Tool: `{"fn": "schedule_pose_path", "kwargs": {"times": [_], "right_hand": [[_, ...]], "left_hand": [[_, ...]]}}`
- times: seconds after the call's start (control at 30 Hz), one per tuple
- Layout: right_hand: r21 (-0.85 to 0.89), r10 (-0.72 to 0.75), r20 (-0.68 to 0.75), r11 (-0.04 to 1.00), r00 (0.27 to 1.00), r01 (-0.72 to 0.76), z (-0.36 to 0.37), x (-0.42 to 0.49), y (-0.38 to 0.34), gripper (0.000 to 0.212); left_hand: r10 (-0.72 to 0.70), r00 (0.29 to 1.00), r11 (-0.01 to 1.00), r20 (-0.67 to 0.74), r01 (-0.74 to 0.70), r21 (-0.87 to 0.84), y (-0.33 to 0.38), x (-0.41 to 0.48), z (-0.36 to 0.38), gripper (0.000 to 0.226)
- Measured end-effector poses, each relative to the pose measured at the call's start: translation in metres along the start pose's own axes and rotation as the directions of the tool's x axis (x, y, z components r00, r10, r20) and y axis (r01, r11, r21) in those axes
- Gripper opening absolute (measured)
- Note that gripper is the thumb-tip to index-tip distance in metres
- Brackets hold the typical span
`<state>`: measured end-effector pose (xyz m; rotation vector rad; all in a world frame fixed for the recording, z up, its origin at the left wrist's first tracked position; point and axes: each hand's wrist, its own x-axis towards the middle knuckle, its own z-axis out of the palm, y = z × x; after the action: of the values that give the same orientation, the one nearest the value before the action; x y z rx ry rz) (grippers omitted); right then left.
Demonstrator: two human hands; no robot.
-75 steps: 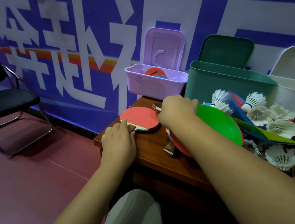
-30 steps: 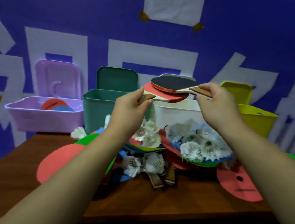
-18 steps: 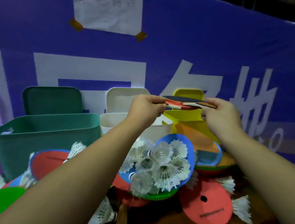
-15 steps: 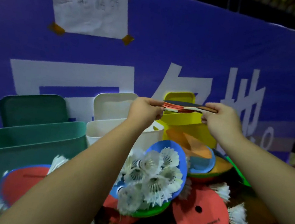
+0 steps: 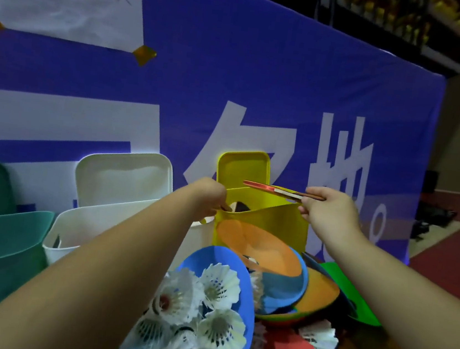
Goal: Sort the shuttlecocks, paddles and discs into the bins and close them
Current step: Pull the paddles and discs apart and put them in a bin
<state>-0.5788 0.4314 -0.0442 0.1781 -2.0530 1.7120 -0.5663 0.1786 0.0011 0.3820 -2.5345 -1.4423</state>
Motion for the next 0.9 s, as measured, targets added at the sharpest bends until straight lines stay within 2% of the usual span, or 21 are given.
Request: {"fn": "schedule_pose_path", "kwargs": {"times": [0.07,0.13,0.23,0.3,0.37,0.47,0.73,0.8,0.9], "right_hand": [[-0.01,-0.018,0.001,1.0,1.0,0.018,0.008,0.003,0.001,0.026],[-0.038,-0.053,0.006,0.998,0.999,0.053,0.017,0.007,0.0,0.024],[-0.092,-0.093,0.018,0.991,0.995,0.095,0.03,0.012,-0.003,0.022],[-0.121,-0.115,0.007,0.986,0.993,0.115,0.038,0.015,-0.003,0.024],[-0.144,-0.128,0.007,0.981,0.992,0.128,0.045,0.019,-0.001,0.026],[-0.17,-0.141,0.043,0.974,0.989,0.147,0.058,0.029,0.001,0.023],[-0.253,-0.128,0.182,0.952,0.975,0.172,0.088,0.05,0.0,0.032],[-0.255,-0.084,0.167,0.959,0.982,0.125,0.09,0.056,0.002,0.033],[-0.208,-0.067,0.086,0.974,0.994,0.084,0.091,0.063,0.006,0.027]], "left_hand": [[0.012,0.999,0.994,0.041,-0.017,0.112,-0.008,0.0,-0.007,0.024],[0.039,0.99,0.973,0.134,-0.068,0.221,-0.012,-0.006,-0.01,0.031],[0.118,0.959,0.927,0.258,-0.199,0.317,-0.013,-0.023,-0.01,0.031],[0.18,0.929,0.854,0.322,-0.31,0.418,-0.012,-0.031,-0.01,0.03],[0.217,0.917,0.772,0.334,-0.37,0.517,-0.016,-0.027,-0.009,0.037],[0.226,0.925,0.696,0.304,-0.372,0.614,-0.025,-0.014,-0.011,0.04],[0.241,0.907,0.65,0.347,-0.416,0.636,-0.034,0.002,-0.014,0.041],[0.225,0.914,0.625,0.339,-0.402,0.669,-0.033,0.002,-0.014,0.045],[0.22,0.915,0.655,0.338,-0.395,0.644,-0.035,0.007,-0.013,0.039]]}}
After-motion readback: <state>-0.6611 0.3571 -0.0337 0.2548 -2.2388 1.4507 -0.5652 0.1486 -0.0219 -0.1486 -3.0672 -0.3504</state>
